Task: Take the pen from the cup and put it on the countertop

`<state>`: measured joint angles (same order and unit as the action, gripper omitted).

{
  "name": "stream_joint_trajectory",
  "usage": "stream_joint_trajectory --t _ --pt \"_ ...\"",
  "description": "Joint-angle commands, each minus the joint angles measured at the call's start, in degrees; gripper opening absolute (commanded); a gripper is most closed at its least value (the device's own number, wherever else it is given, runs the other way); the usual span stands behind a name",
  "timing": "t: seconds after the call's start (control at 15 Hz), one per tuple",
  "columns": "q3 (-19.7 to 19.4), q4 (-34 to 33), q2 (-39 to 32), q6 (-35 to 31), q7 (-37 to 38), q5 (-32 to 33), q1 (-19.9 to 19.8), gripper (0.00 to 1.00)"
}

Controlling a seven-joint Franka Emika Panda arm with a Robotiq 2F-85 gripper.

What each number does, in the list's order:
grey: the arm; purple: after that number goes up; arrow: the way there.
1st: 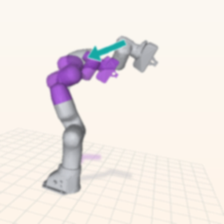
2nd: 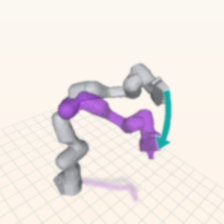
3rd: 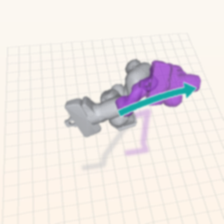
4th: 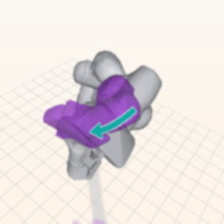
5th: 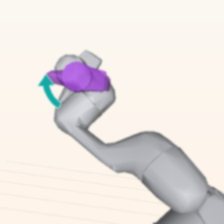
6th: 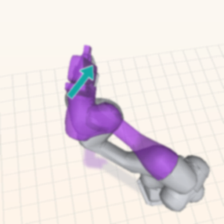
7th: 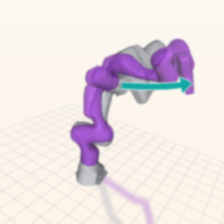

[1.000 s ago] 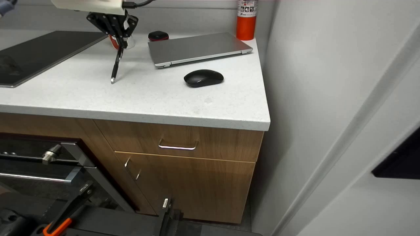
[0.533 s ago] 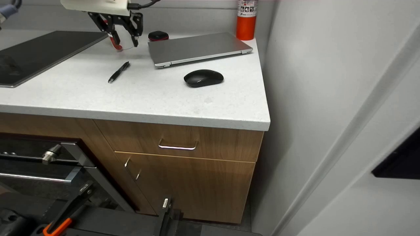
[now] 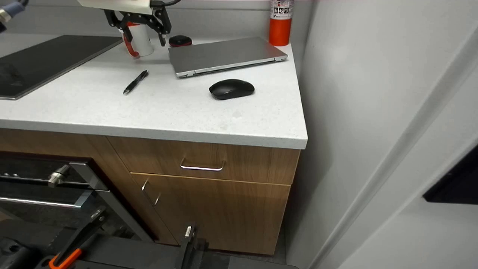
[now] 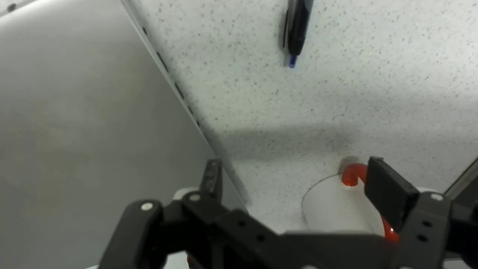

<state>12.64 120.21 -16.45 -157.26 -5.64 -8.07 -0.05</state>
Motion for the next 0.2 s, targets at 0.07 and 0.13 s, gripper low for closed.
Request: stream_joint_trajectory --t 0.07,0.13 --pt "-1.1 -0.3 -0.1 0.1 -0.3 -0.6 1.2 1.00" --pt "-1.1 -0.3 -0.2 0.1 -0.3 -0.6 1.2 1.00"
